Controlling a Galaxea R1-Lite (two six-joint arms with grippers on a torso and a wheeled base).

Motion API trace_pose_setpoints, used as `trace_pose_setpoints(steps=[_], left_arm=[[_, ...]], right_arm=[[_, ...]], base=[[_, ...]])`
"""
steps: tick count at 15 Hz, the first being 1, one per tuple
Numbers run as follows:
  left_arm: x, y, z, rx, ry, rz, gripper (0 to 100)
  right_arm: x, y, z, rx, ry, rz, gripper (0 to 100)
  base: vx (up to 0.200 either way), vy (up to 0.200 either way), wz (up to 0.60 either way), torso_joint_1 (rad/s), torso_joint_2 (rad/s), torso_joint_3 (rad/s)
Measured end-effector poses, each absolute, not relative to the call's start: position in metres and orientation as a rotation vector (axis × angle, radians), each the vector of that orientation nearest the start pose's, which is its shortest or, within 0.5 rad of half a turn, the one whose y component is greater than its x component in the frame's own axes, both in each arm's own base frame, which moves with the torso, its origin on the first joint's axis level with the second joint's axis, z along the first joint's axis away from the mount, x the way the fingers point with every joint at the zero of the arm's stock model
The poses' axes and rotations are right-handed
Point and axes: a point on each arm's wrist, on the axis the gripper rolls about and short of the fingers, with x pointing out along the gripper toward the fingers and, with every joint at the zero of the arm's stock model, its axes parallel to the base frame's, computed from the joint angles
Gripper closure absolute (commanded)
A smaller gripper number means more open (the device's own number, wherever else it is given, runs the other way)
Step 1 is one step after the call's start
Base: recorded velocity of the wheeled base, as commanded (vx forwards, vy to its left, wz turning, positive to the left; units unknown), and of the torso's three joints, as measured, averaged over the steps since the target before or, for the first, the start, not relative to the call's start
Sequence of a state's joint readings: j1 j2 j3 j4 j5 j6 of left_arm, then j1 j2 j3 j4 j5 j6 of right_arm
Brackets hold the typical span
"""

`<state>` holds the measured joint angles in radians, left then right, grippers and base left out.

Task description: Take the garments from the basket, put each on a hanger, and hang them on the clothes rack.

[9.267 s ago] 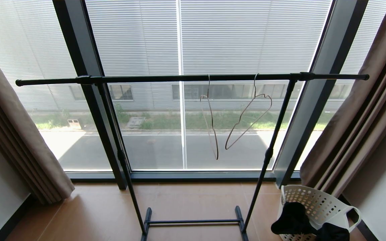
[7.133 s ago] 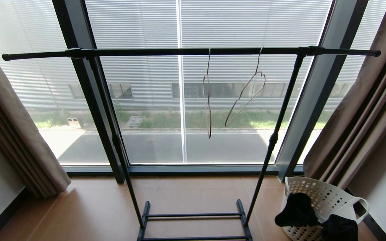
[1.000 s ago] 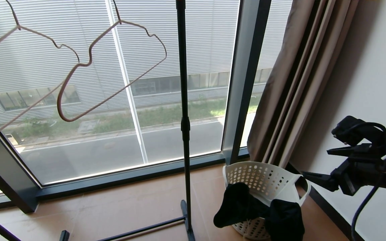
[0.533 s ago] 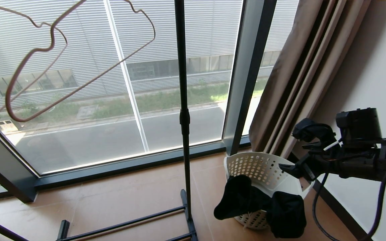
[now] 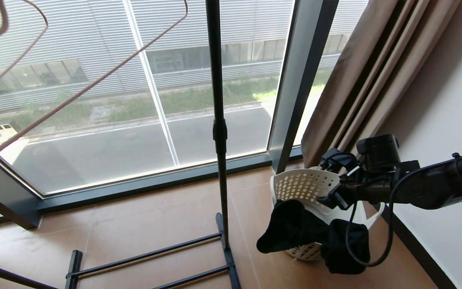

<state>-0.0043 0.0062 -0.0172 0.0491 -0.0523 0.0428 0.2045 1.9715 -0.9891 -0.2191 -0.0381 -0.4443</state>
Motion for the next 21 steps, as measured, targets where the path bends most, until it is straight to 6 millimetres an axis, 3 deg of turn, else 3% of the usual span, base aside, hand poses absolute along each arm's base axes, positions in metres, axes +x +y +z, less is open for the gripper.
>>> trace_pose_setpoints(steps=[10,21], left_arm=[[-0.024,-0.001,0.076,0.042,0.038,-0.057,0],[-0.024,-0.001,0.075,0.044,0.033,-0.054,0]], right_arm=[[0.388,0.087,0.069,-0.594,0.722,0.377,0],[0.422,0.098,0.058,-0.651,0.674,0.378,0]], base=[[0.000,0.000,0.00,-0.001,0.00,-0.197],[0.000,0.000,0.00,0.003,0.00,-0.114]])
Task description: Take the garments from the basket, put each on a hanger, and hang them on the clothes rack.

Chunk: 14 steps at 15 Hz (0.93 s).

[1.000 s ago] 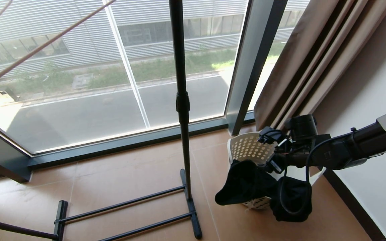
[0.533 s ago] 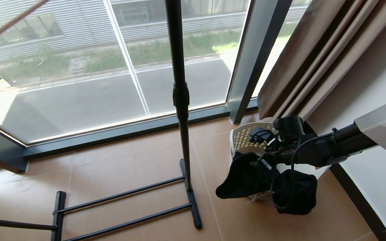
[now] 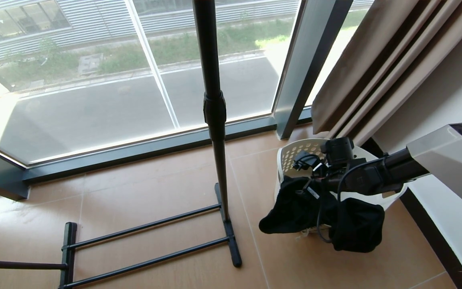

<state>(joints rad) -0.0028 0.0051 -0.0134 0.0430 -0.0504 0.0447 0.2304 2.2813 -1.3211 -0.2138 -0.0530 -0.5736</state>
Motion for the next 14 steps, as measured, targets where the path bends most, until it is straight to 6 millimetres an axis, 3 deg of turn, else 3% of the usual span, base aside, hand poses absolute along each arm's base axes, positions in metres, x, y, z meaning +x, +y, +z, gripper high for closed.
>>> trace_pose_setpoints(steps=[7,8,14], left_arm=[[-0.024,-0.001,0.075,0.044,0.033,-0.054,0],[-0.024,-0.001,0.075,0.044,0.033,-0.054,0],[-0.024,-0.001,0.075,0.044,0.033,-0.054,0]], right_arm=[[0.440,0.100,0.053,-0.669,0.648,0.351,0],[0.441,0.098,0.053,-0.674,0.648,0.348,100],[0.438,0.098,0.050,-0.672,0.660,0.353,100]], base=[[0.000,0.000,0.00,0.000,0.00,0.000],[0.000,0.000,0.00,0.000,0.00,0.000],[0.000,0.000,0.00,0.000,0.00,0.000]])
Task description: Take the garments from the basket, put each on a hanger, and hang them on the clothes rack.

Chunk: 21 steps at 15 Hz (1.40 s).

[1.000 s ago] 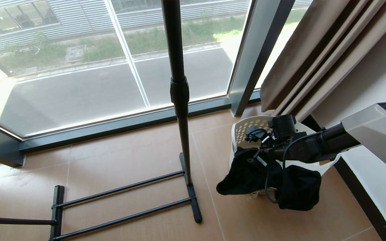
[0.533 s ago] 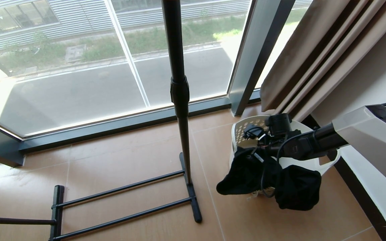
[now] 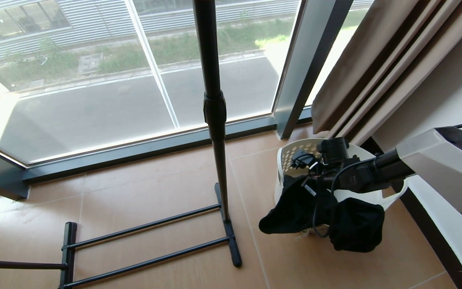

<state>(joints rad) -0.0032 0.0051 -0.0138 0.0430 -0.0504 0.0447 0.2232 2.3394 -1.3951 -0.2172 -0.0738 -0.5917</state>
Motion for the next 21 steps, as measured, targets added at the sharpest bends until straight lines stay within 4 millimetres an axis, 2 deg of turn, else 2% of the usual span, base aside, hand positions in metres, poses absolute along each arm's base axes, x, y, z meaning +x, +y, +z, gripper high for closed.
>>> trace_pose_setpoints(steps=[3,6,9,14,17,19,21], left_arm=[[-0.024,-0.001,0.075,0.042,0.033,-0.056,0],[-0.024,-0.001,0.075,0.042,0.033,-0.056,0],[-0.024,-0.001,0.075,0.043,0.035,-0.056,0],[-0.024,-0.001,0.075,0.044,0.033,-0.056,0],[-0.024,-0.001,0.075,0.044,0.035,-0.056,0],[-0.024,-0.001,0.075,0.053,0.035,-0.060,0],[-0.024,-0.001,0.075,0.056,0.035,-0.074,0]], right_arm=[[0.418,0.096,0.067,-0.669,0.657,0.359,100],[0.374,0.095,0.109,-0.646,0.610,0.365,100],[0.314,0.094,0.155,-0.619,0.527,0.376,100],[0.195,0.091,0.222,-0.581,0.268,0.413,100],[0.138,0.079,0.239,-0.540,0.121,0.452,100],[0.118,0.070,0.238,-0.515,0.079,0.457,100],[0.111,0.065,0.238,-0.505,0.058,0.454,100]], base=[[0.000,0.000,0.00,0.000,0.00,0.000],[0.000,0.000,0.00,0.000,0.00,0.000],[0.000,0.000,0.00,0.000,0.00,0.000],[0.000,0.000,0.00,0.000,0.00,0.012],[0.000,0.000,0.00,0.004,0.00,0.152],[0.000,0.000,0.00,-0.002,0.00,0.195],[0.000,0.000,0.00,0.002,0.00,0.195]])
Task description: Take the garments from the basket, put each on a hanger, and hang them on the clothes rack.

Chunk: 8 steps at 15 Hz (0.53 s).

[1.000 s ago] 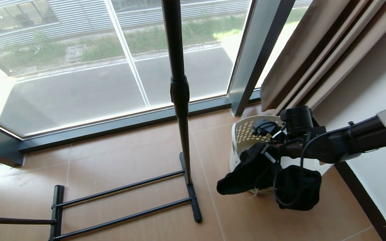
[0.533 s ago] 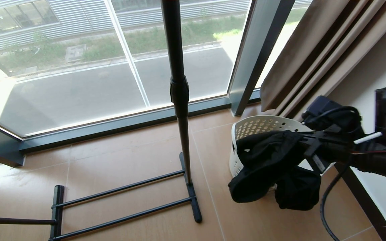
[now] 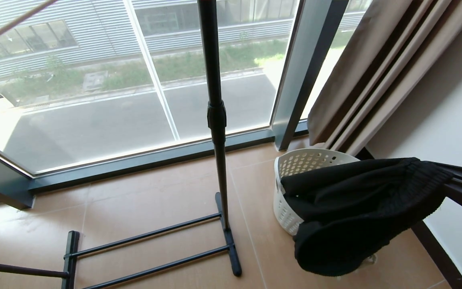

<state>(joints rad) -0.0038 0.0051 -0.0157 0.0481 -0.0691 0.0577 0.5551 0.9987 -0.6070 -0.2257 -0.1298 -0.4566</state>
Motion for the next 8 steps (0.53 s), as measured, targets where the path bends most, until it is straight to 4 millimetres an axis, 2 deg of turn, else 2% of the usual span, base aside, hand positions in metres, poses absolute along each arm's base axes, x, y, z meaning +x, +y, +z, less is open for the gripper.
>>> trace_pose_setpoints(steps=[5,8], left_arm=[[-0.024,-0.002,0.075,0.058,0.035,-0.083,0],[-0.024,-0.002,0.075,0.059,0.035,-0.083,0]], right_arm=[[0.112,0.059,0.234,-0.467,0.068,0.489,100],[0.120,0.058,0.230,-0.466,0.101,0.481,100]], base=[[0.000,0.000,0.00,0.003,-0.02,0.179],[0.000,0.000,0.00,0.067,-0.34,-0.072]])
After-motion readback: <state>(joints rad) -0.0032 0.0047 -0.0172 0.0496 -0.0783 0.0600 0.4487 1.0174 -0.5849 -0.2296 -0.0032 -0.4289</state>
